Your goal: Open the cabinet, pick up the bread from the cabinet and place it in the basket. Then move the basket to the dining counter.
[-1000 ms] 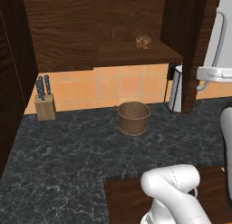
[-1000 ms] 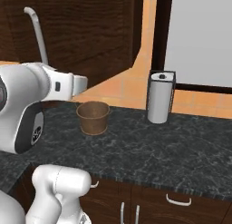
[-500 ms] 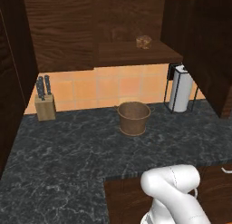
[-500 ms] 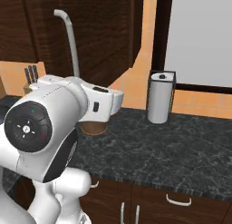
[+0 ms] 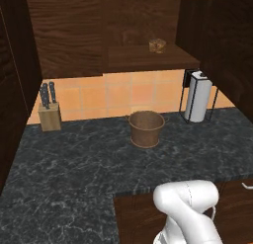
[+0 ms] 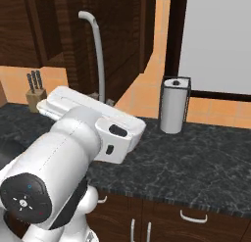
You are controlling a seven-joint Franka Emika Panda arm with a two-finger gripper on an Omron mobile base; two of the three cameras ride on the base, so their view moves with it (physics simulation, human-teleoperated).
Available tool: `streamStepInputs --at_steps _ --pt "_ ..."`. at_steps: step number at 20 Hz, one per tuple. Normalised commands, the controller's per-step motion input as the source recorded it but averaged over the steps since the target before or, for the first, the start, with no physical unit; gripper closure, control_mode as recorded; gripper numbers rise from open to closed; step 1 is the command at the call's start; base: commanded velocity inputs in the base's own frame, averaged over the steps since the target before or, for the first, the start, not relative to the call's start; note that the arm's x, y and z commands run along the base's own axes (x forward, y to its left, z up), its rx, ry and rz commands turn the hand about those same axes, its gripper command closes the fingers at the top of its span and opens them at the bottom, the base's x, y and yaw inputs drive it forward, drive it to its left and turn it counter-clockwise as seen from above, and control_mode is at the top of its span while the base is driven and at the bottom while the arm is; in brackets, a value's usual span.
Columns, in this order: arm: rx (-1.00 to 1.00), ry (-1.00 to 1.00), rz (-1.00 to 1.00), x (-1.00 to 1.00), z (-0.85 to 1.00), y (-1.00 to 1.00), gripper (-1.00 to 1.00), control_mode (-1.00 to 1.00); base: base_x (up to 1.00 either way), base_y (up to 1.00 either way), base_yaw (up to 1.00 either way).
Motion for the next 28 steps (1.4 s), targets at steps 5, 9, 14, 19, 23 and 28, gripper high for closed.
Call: streamStepInputs --at_steps 5,9,14,19,23,28 --pt "0.04 -0.54 -0.04 -1.0 0.19 0.45 1.0 -1.0 0.0 0.0 0.0" --pt "-0.13 -0.19 -0.07 -0.32 0.0 1.0 1.0 -1.0 0.0 0.0 0.0" --pt "-0.22 0.0 -0.14 0.21 0.01 1.0 1.0 -1.0 0.0 0.0 0.0" --pt "-0.21 0.02 -0.28 0.85 -0.01 0.97 1.0 -1.0 0.0 0.0 0.0" --pt "-0.13 0.1 -0.37 1.0 -0.12 0.26 1.0 -1.0 0.0 0.0 0.0" --pt "-0.07 0.09 -0.42 1.0 -0.15 -0.21 1.0 -1.0 0.0 0.0 0.0"
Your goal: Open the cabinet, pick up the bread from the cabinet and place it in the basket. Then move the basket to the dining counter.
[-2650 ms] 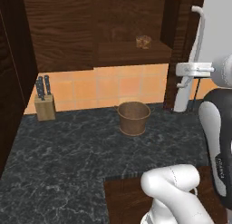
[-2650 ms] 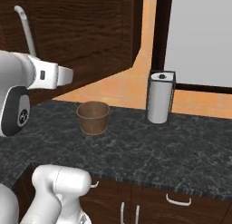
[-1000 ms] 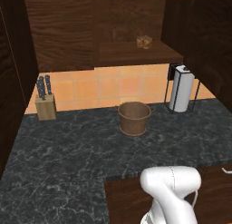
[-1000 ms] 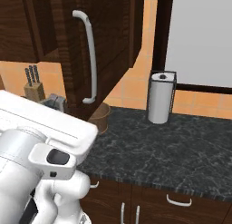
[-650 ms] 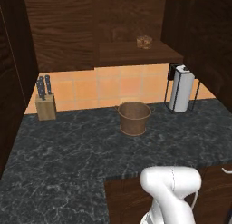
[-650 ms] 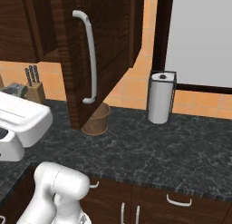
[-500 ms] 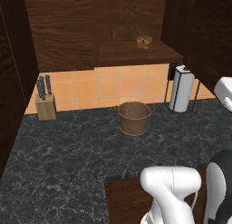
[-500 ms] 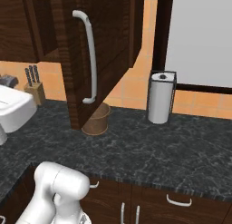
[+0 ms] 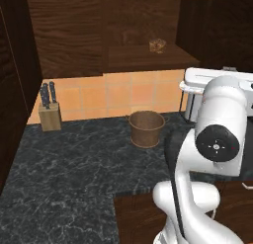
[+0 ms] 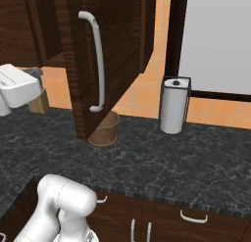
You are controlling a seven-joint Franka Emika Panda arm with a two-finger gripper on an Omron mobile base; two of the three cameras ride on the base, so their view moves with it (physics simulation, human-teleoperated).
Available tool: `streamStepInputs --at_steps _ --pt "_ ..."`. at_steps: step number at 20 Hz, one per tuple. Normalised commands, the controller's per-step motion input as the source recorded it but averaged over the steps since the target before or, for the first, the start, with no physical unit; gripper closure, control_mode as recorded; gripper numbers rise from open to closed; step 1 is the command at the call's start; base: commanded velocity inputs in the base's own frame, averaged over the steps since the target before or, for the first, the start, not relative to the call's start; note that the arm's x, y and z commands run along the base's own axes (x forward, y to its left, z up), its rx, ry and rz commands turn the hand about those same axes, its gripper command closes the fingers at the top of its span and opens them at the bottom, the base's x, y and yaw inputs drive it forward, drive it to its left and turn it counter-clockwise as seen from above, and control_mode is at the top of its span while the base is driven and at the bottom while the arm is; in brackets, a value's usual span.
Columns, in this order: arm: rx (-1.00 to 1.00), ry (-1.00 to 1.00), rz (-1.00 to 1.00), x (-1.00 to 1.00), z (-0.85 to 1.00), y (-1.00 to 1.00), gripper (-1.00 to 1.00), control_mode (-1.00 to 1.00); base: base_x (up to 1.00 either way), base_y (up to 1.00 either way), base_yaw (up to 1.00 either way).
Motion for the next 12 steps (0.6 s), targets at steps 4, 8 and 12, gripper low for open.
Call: streamStepInputs --at_steps 4,8,12 --pt "0.0 0.06 -0.3 1.0 -0.1 -0.68 1.0 -1.0 0.0 0.0 0.0" --pt "0.09 0.01 -0.16 0.86 -0.12 -1.0 1.0 -1.0 0.0 0.0 0.0" --pt "0.18 0.0 -0.09 0.95 -0.17 -1.0 1.0 -1.0 0.0 0.0 0.0"
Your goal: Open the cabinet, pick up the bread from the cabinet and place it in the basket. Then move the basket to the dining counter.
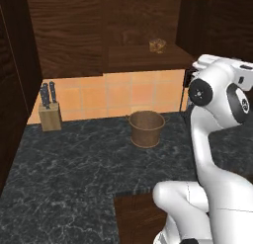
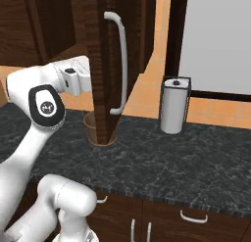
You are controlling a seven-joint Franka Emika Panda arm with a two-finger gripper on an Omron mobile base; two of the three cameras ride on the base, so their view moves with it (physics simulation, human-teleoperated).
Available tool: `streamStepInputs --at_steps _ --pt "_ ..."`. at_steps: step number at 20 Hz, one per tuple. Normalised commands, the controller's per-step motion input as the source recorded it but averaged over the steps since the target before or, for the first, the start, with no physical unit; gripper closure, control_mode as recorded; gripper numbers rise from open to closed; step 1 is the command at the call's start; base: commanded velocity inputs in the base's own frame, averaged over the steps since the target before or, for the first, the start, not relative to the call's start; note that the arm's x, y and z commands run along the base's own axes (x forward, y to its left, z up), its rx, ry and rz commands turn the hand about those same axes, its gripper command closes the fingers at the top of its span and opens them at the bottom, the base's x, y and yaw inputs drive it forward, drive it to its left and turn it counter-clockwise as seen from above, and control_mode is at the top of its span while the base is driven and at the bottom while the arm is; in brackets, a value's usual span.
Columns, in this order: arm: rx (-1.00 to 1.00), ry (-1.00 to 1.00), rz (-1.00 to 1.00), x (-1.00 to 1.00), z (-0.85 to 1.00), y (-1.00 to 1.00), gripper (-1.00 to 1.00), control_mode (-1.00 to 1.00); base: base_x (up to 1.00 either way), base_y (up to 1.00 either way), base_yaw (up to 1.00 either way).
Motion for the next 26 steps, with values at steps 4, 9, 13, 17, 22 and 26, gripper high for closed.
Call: streamStepInputs --at_steps 4,9,13,17,22,26 --pt "0.18 -0.08 -0.04 0.31 -0.03 -0.68 1.0 -1.0 0.0 0.0 0.0" --pt "0.03 0.0 0.05 -0.35 0.08 0.64 1.0 -1.0 0.0 0.0 0.0" --pt "-0.03 0.1 0.31 -0.44 0.55 1.0 1.0 -1.0 0.0 0.0 0.0" --pt "-0.05 0.29 0.38 -0.06 0.34 0.63 1.0 -1.0 0.0 0.0 0.0" --pt "0.01 0.44 0.23 0.28 0.15 0.4 -1.0 -1.0 0.0 0.0 0.0" --pt "0.04 0.14 0.21 0.4 -0.02 0.0 -1.0 -1.0 0.0 0.0 0.0"
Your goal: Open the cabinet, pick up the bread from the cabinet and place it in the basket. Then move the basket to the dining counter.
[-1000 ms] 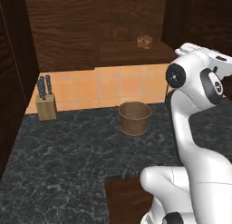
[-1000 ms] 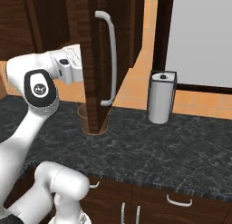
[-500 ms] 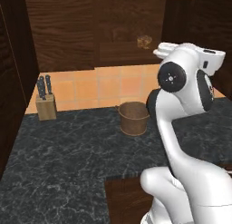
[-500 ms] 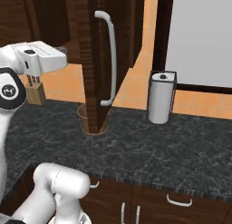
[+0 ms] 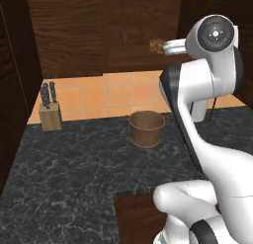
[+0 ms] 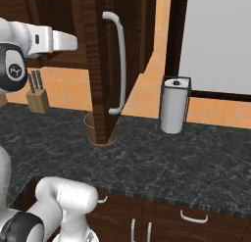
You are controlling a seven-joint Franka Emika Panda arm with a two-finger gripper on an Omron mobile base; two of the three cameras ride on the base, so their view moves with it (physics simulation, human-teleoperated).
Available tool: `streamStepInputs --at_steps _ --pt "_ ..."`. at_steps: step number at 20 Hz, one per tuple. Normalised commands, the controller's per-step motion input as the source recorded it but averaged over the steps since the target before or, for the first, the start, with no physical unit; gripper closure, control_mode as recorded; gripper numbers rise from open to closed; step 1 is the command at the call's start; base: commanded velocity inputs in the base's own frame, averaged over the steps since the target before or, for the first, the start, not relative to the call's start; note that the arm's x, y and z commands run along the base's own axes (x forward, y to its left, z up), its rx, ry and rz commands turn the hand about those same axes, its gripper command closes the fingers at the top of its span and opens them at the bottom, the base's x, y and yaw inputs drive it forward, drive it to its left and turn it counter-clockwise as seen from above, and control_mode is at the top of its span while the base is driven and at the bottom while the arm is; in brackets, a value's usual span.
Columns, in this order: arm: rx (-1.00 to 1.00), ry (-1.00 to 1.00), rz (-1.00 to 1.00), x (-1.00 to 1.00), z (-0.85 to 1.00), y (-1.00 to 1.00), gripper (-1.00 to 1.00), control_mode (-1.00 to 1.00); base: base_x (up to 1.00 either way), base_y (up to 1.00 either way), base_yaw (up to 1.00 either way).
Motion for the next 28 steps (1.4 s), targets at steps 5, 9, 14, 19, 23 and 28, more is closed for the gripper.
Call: streamStepInputs --at_steps 5,9,14,19,23,28 --pt "0.01 0.12 0.21 0.47 -0.15 0.01 -1.0 -1.0 0.0 0.0 0.0" --pt "0.0 0.05 0.28 0.46 -0.08 -0.01 -1.0 -1.0 0.0 0.0 0.0" --pt "0.02 0.07 0.09 0.4 -0.11 0.0 -1.0 -1.0 0.0 0.0 0.0" --pt "0.01 0.08 0.02 0.45 -0.17 0.01 -1.0 -1.0 0.0 0.0 0.0" --pt "0.0 0.1 0.0 0.57 -0.11 -0.03 -1.0 -1.0 0.0 0.0 0.0" --pt "0.0 0.04 0.03 0.66 -0.1 -0.17 -1.0 -1.0 0.0 0.0 0.0"
